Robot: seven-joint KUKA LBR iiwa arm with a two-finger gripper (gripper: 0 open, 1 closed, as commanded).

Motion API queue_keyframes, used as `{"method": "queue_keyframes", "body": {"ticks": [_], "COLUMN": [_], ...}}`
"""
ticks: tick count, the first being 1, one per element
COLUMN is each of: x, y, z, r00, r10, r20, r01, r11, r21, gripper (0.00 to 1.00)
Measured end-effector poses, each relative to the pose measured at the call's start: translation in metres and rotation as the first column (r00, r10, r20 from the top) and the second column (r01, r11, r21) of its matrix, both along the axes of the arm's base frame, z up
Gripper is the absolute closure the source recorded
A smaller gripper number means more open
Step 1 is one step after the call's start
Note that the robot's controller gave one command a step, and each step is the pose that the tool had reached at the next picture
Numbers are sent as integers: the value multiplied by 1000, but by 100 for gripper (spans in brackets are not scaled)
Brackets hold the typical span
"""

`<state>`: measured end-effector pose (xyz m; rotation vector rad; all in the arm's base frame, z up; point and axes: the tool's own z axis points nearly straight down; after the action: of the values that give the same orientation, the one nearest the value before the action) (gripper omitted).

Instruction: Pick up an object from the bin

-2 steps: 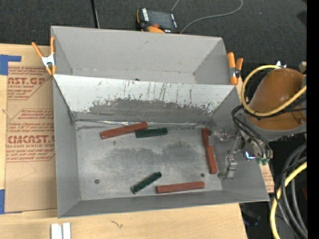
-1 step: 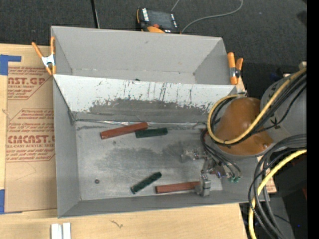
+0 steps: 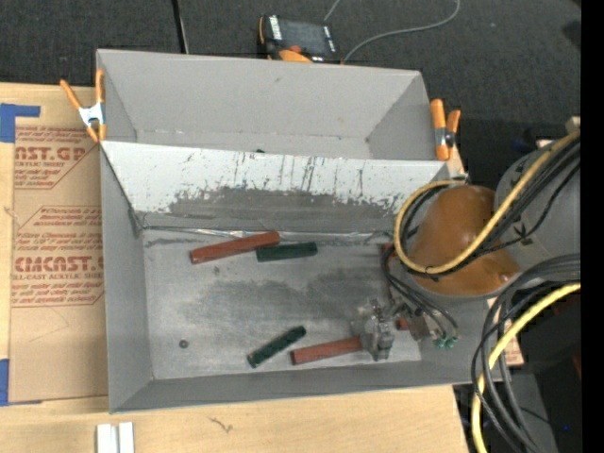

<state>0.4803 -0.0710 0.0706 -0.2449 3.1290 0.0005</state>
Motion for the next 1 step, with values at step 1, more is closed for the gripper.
{"method": "queue_keyframes", "body": {"ticks": [1], "x": [3], "y": [0], "z": [1], "r00": [1000], "r10": [-1], "r20": [12], "r01": [1], "r11": [1000], "r21": [0], "gripper": [0]}}
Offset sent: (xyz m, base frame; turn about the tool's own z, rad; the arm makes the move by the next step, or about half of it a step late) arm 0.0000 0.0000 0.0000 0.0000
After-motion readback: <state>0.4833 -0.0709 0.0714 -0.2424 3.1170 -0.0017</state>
